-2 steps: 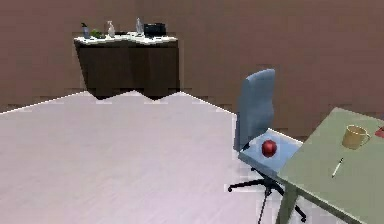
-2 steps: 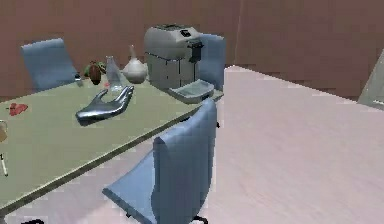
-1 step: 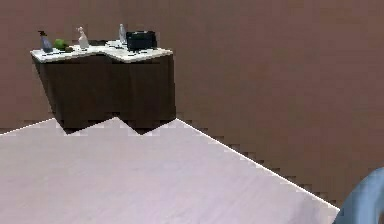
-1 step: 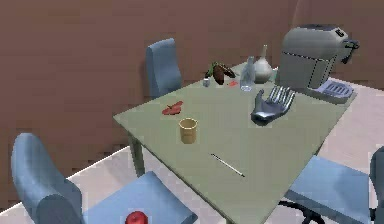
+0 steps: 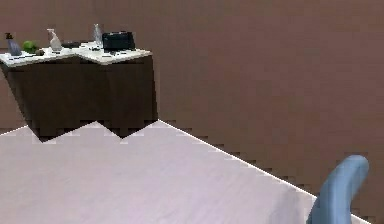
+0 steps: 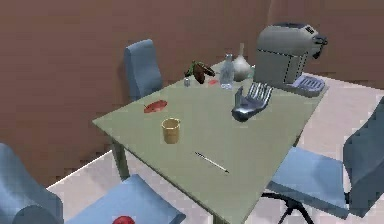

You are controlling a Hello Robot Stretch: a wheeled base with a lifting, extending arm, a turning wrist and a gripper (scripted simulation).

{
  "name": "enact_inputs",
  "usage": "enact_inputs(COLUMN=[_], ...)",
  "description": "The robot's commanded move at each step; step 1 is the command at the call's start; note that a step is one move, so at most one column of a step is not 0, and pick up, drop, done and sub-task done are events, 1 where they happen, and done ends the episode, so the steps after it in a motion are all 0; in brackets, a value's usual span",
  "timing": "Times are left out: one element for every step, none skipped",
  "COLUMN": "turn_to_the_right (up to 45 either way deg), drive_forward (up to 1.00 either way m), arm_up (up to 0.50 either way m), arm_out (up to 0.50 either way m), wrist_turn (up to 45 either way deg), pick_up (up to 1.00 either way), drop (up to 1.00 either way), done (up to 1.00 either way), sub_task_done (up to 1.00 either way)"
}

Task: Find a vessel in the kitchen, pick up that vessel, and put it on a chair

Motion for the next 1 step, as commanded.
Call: enact_inputs(turn_to_the_right=[0.0], drive_forward=[0.4], arm_up=[0.0], arm_out=[0.0], wrist_turn=[0.0], pick_up=[0.0], drop=[0.0], done=[0.0], sub_task_done=[0.0])
